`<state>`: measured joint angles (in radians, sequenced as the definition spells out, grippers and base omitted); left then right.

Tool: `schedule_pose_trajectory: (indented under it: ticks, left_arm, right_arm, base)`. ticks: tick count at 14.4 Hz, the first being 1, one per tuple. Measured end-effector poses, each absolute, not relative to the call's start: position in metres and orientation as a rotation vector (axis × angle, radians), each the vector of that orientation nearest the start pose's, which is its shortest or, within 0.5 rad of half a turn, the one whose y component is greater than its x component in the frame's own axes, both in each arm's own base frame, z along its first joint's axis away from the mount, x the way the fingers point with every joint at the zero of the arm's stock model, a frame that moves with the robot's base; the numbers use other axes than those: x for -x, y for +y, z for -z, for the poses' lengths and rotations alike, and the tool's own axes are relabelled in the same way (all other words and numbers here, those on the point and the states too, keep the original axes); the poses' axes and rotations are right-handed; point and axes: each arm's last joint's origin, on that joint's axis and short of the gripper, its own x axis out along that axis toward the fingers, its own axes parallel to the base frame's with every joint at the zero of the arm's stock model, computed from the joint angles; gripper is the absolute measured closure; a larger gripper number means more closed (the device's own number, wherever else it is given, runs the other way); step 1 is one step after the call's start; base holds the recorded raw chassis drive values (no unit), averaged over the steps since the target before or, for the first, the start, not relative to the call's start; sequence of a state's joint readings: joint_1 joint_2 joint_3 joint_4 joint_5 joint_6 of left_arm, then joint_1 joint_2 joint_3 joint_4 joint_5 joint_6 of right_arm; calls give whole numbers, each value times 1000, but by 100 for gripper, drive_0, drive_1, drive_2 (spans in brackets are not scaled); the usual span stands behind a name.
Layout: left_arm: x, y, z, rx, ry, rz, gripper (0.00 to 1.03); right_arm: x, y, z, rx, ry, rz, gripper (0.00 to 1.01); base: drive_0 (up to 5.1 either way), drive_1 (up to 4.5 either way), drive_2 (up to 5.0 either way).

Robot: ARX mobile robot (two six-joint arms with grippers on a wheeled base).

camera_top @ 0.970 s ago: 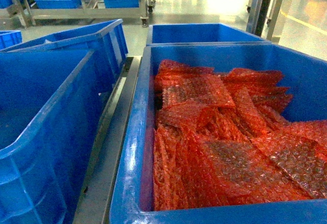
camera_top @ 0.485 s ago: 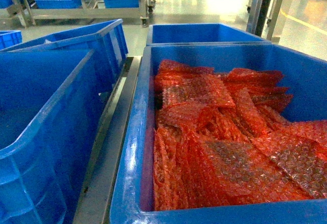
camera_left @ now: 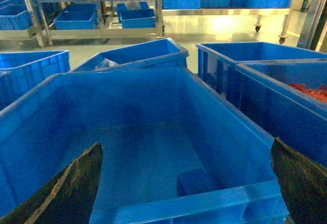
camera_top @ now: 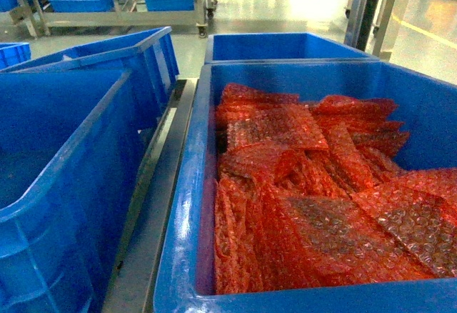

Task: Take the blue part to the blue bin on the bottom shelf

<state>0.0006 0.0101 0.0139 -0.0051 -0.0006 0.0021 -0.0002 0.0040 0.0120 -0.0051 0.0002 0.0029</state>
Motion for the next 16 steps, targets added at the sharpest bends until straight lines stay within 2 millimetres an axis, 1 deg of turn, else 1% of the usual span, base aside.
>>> schedule_pose_trajectory:
  ticks: [16]
  left_arm:
    - [-97, 0, -167, -2, 1, -1, 5]
  right_arm:
    - [-97, 0, -167, -3, -3, 0, 3]
  base:
    - [0, 0, 0]
